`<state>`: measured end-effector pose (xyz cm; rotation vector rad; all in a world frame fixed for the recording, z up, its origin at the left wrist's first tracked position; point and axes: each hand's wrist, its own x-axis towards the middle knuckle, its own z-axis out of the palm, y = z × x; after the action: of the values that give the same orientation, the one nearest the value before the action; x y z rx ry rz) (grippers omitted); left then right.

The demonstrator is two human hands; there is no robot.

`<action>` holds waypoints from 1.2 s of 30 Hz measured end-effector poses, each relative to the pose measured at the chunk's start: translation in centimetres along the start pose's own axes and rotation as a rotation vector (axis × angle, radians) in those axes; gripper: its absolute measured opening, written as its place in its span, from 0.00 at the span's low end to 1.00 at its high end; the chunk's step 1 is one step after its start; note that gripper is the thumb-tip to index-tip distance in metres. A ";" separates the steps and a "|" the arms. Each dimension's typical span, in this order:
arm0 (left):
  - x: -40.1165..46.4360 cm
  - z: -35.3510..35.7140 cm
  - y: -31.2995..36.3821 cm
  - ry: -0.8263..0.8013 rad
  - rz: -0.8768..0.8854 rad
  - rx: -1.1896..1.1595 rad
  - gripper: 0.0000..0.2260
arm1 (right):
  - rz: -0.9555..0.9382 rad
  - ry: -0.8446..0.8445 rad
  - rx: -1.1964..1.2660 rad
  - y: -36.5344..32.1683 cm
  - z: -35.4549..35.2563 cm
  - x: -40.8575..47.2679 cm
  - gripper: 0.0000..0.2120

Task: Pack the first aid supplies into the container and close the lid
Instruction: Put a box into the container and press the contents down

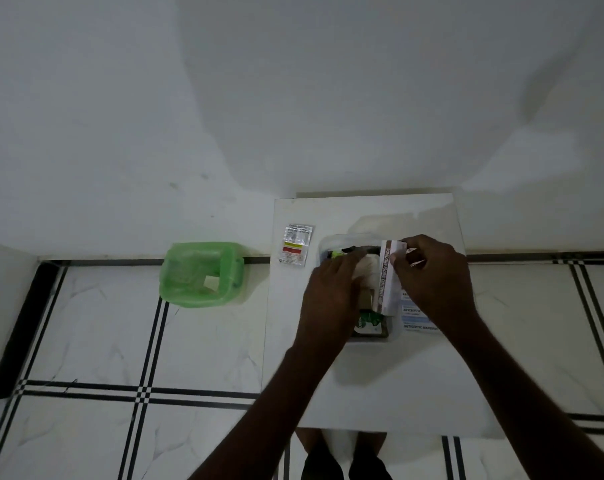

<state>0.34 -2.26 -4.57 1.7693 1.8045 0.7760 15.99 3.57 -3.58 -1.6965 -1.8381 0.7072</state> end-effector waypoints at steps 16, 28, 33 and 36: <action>-0.3 1.2 -4.1 -0.255 0.147 0.614 0.31 | -0.038 -0.057 -0.343 0.8 3.2 -0.1 0.19; -0.4 1.3 -3.8 -0.255 0.140 0.591 0.33 | -0.112 -0.250 -0.483 3.4 4.6 -4.0 0.36; -0.5 1.3 -3.8 -0.245 0.135 0.590 0.32 | -0.051 -0.333 -0.463 2.6 4.2 -3.7 0.40; -0.3 0.6 -3.5 -0.070 0.208 0.485 0.24 | -0.032 -0.298 -0.397 1.9 3.6 -4.1 0.34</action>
<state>-1.77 -2.48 -7.46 2.2863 1.8927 0.3566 15.12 -0.49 -7.63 -1.8777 -2.3331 0.6387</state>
